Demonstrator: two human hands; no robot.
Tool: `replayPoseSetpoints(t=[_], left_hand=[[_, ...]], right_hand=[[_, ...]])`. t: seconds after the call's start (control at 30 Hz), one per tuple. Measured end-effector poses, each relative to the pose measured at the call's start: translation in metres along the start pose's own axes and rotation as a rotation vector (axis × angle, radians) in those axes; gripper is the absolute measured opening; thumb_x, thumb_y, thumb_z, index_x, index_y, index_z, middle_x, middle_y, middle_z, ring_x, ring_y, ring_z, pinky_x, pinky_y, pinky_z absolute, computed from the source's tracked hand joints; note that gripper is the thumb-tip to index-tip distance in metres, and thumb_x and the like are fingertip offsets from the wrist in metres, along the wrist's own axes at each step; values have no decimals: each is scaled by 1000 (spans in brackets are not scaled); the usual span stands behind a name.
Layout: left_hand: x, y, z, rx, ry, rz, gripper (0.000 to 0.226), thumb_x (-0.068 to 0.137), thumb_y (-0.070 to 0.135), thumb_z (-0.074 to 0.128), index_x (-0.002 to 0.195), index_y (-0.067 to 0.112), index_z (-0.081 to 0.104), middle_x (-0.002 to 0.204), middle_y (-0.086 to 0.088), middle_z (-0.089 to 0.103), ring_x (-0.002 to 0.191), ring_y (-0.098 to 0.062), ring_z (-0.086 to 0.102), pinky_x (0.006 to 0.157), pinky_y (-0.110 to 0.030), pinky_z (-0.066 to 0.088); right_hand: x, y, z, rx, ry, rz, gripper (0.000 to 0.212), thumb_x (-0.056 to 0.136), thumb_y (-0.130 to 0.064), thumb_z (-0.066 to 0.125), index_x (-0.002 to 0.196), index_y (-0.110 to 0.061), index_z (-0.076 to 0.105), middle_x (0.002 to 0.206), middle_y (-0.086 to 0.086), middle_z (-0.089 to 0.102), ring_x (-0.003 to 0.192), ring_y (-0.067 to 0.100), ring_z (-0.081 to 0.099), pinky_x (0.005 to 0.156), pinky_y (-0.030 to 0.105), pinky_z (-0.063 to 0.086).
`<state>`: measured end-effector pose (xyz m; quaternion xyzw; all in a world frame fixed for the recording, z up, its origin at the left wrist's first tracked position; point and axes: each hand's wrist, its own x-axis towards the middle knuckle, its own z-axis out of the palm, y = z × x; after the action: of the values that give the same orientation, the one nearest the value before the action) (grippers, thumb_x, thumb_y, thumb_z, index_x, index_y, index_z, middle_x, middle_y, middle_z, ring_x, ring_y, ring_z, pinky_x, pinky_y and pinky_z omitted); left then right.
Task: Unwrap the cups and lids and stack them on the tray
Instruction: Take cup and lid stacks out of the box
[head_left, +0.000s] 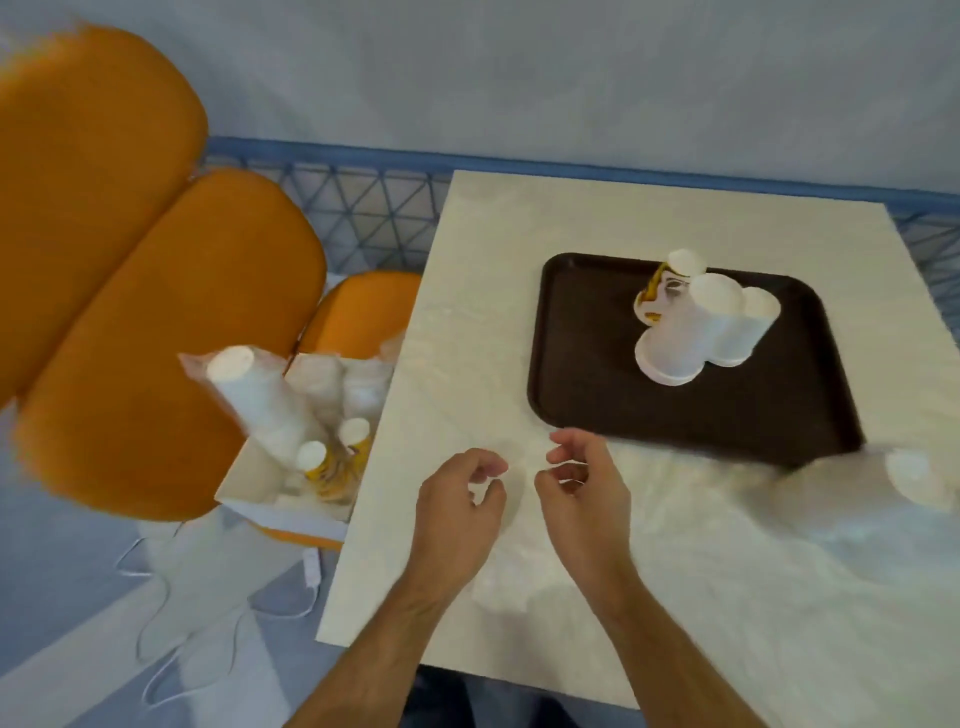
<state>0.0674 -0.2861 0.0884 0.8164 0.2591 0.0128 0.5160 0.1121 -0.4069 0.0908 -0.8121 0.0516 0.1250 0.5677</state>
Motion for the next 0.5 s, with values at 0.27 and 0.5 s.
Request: replayPoseSetpoints(t=[0.27, 0.5], left_hand=[[58, -130, -125, 97, 104, -121, 26, 87, 3, 61, 94, 27, 65, 98, 9, 68, 94, -14, 63, 84, -37, 53], [142, -222, -172, 379, -35, -255, 57, 82, 27, 75, 134, 17, 53, 134, -5, 55, 125, -30, 52, 103, -41, 42]], right_hand=[[7, -35, 180, -83, -227, -83, 41, 80, 10, 58, 98, -26, 64, 89, -4, 63, 75, 6, 59, 69, 10, 46], [57, -22, 286, -367, -382, -38, 45, 82, -5, 71, 124, -15, 58, 114, 0, 50, 104, 21, 59, 92, 34, 51]])
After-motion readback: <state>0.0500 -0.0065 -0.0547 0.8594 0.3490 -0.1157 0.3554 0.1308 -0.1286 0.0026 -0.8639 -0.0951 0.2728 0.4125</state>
